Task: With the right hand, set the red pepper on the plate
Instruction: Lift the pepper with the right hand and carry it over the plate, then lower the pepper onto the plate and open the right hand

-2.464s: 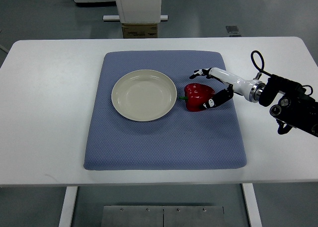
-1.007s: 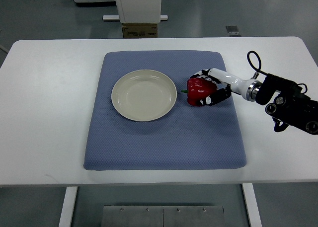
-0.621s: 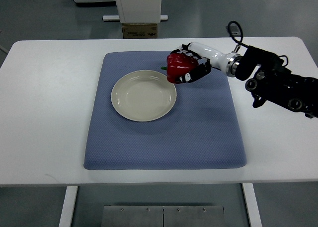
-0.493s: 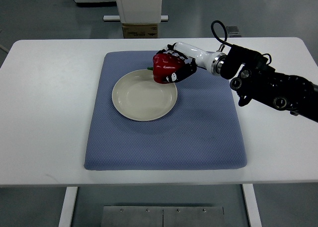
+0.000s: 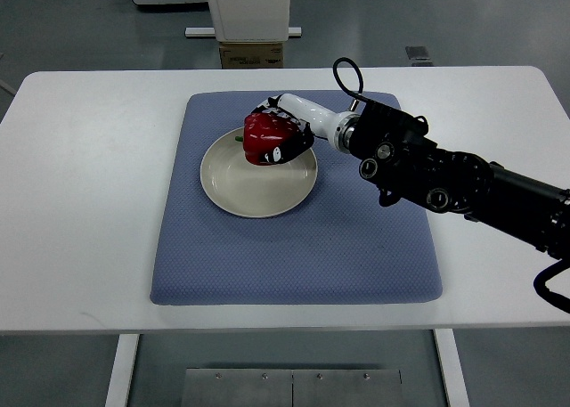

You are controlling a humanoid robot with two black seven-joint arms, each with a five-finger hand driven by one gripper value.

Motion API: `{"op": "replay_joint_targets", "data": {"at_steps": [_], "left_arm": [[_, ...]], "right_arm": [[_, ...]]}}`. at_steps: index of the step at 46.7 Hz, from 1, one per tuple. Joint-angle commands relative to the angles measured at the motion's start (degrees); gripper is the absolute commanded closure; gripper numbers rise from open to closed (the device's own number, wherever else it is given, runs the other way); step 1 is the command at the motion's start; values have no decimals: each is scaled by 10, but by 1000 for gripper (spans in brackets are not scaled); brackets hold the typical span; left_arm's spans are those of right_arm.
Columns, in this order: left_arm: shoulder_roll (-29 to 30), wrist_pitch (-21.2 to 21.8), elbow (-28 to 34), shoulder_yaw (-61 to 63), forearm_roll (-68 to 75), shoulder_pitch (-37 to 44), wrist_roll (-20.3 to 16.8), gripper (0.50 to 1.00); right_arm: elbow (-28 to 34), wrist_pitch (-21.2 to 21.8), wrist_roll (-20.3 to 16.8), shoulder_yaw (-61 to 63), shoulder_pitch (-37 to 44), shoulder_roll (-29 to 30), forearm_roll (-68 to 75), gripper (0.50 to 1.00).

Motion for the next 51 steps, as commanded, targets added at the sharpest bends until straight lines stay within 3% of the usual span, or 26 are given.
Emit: {"op": "replay_joint_targets", "data": {"at_steps": [1, 39, 46, 49, 51], "left_arm": [[0, 0, 0, 0, 0, 0, 0, 500], [0, 0, 0, 0, 0, 0, 0, 500], [0, 0, 0, 0, 0, 0, 0, 500], [0, 0, 0, 0, 0, 0, 0, 500], [0, 0, 0, 0, 0, 0, 0, 500]], "right_arm": [[0, -1, 0, -1, -8, 0, 0, 1000], [24, -4, 26, -2, -39, 0, 7, 1000], [24, -5, 28, -1, -41, 0, 19, 796], [24, -5, 29, -1, -42, 0, 27, 610], [24, -5, 29, -2, -43, 0, 29, 524]]}}
